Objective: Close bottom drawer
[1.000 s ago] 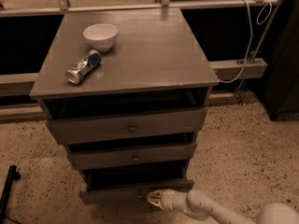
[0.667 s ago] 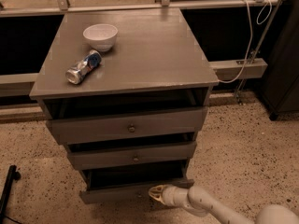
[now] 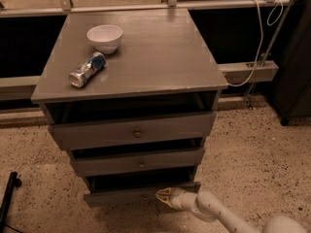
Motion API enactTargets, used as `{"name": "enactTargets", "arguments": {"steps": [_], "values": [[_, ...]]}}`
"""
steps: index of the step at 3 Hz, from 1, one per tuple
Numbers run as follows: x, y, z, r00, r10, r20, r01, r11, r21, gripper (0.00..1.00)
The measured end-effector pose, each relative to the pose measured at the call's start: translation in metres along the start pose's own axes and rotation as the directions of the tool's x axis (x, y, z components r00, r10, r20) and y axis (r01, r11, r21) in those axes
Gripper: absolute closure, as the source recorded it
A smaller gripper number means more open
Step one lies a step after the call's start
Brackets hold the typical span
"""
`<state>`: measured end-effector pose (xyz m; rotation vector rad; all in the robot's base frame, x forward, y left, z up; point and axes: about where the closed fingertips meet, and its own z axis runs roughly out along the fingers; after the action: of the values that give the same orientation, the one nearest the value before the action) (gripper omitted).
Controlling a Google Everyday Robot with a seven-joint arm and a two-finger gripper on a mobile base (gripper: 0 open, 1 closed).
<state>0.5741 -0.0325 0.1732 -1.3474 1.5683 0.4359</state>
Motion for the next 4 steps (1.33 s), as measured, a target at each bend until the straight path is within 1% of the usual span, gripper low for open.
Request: {"name": "enactTargets", "arguments": {"steps": [1, 2, 3, 4], "values": [[0.003, -0.010, 0.002, 1.000, 0.002, 0.008, -0.002, 0.9998, 0.019, 1.00], [0.008, -0.032, 0.010, 1.000, 0.005, 0.025, -0.006, 0.9984, 0.056, 1.00], [0.003, -0.046, 0.024, 0.998, 0.004, 0.071, -0.009, 0.9970, 0.077, 1.00], [0.005, -0.049, 0.023, 0.997, -0.001, 0.074, -0.005, 0.9964, 0.085, 1.00]]}}
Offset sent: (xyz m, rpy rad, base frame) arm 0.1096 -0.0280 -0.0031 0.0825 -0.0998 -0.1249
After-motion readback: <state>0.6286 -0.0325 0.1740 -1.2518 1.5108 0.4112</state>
